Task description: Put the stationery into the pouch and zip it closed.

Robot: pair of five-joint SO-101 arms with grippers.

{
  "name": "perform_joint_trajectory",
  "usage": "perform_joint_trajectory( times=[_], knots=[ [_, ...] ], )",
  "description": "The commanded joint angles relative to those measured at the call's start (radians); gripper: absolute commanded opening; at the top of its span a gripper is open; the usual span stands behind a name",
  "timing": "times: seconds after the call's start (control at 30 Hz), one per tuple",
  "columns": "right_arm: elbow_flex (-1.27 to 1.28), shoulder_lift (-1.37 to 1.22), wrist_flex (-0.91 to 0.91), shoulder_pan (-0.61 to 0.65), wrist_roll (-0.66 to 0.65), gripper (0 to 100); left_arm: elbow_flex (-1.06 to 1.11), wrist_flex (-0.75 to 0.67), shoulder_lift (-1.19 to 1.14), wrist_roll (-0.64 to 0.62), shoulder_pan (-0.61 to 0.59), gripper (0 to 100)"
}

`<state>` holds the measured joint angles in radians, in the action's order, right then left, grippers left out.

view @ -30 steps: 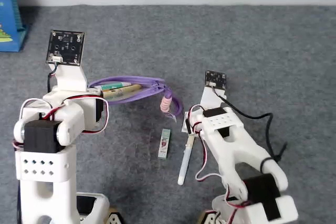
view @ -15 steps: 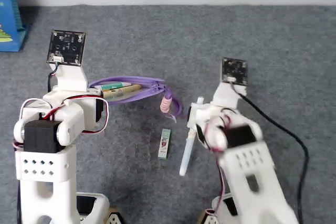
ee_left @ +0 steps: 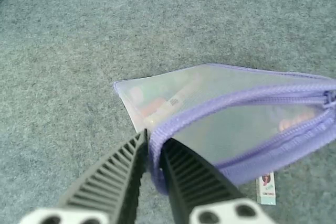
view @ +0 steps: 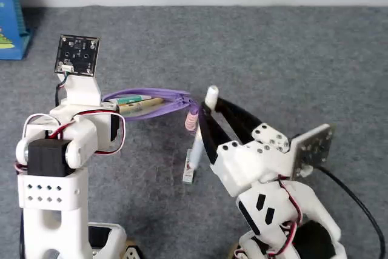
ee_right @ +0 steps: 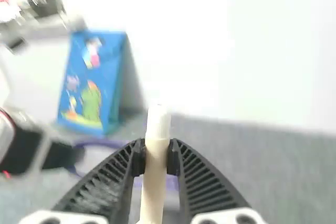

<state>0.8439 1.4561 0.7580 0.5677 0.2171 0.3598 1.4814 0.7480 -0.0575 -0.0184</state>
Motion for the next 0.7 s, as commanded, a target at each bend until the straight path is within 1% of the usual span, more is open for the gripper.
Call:
perform_joint_trajectory(
  times=[0.0,0.13,0.4,0.5,0.67],
  knots=[
    [-0.038,0.012,-0.189,0.042,-0.017,0.7,-0.051,-0.005,-0.006,0.011,0.005,1],
    [0.000,-0.008,-0.406,0.065,-0.017,0.7,-0.050,-0.005,-0.006,0.011,0.008,1],
    [0.118,-0.189,-0.766,0.061,-0.017,0.7,-0.050,-0.005,-0.006,0.011,0.008,1],
    [0.130,-0.268,-0.843,0.061,-0.021,0.7,-0.050,-0.005,-0.006,0.011,0.008,1],
    [0.132,-0.401,-0.944,0.061,-0.120,0.7,-0.041,-0.006,-0.006,0.011,0.005,1]
  ],
)
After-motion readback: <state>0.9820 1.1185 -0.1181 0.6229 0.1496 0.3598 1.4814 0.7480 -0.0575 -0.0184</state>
